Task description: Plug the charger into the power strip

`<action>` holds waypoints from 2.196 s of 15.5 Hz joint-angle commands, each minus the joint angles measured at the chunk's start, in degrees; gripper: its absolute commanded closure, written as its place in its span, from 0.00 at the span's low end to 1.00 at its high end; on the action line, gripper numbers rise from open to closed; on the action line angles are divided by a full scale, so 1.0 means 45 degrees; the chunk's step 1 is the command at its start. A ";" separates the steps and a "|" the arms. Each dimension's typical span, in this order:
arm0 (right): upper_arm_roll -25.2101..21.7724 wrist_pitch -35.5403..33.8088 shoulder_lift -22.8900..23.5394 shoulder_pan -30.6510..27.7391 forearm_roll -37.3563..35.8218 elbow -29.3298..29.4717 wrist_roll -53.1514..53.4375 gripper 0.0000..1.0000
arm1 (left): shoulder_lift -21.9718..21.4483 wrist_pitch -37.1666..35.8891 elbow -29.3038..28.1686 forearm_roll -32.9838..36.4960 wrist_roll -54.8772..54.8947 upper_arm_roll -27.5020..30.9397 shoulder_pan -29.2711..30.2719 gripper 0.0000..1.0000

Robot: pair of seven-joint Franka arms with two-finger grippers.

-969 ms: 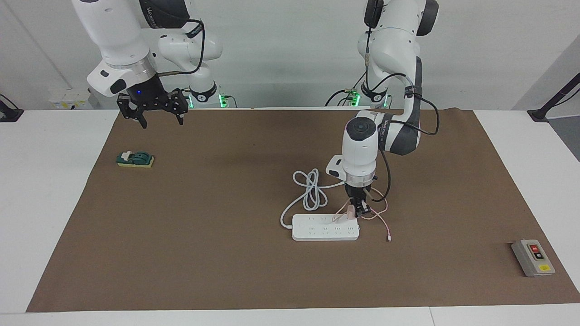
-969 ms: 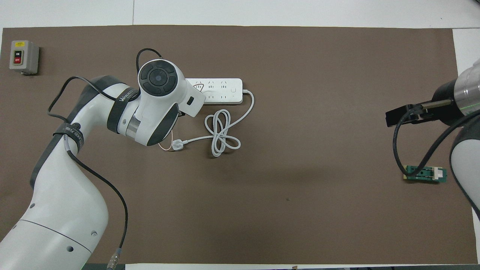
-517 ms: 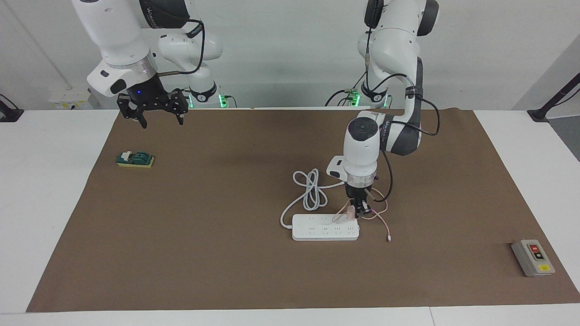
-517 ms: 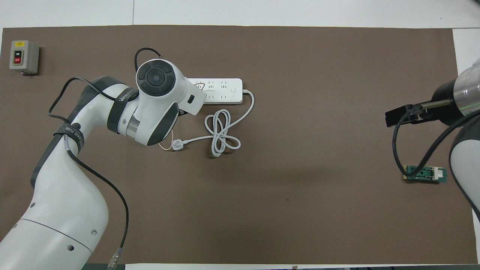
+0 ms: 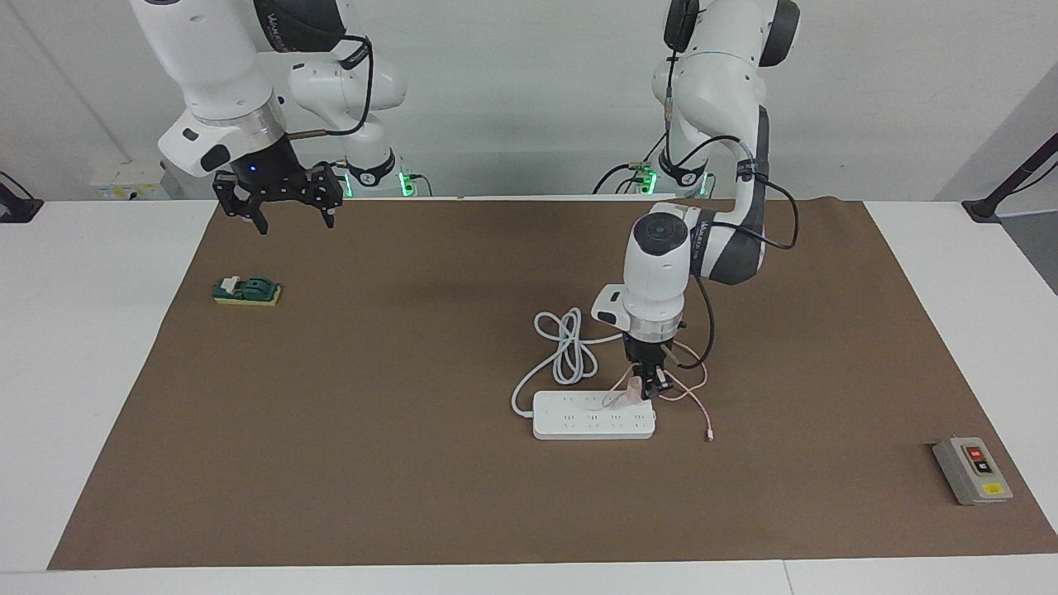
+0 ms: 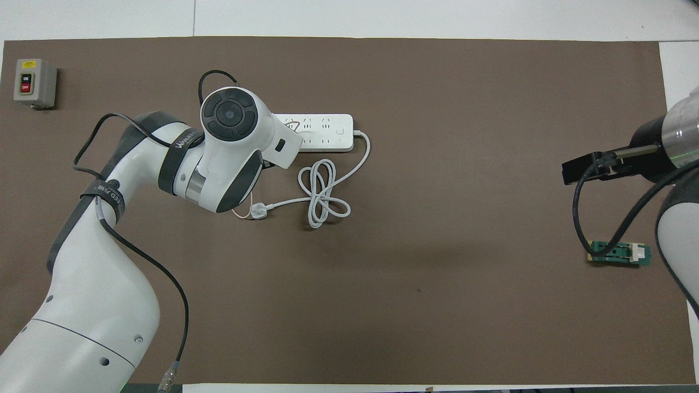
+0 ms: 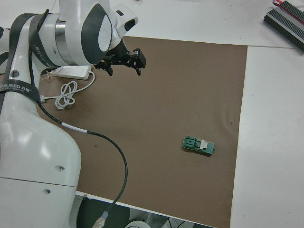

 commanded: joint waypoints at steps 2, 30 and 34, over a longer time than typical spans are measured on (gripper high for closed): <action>0.0111 0.0017 -0.0230 -0.0153 0.0066 -0.0250 0.0175 0.00 | 0.0171 0.0002 -0.0114 -0.0064 0.0472 0.0021 -0.0016 1.00; 0.0111 -0.0003 -0.0230 -0.0192 0.0046 -0.0250 0.0156 0.00 | 0.0229 -0.1131 0.0257 -0.1123 0.2347 -0.0213 0.0063 1.00; 0.0111 -0.0003 -0.0230 -0.0173 0.0066 -0.0250 0.0156 0.00 | 0.0268 -0.1307 0.0257 -0.0397 0.2366 -0.0213 0.0063 1.00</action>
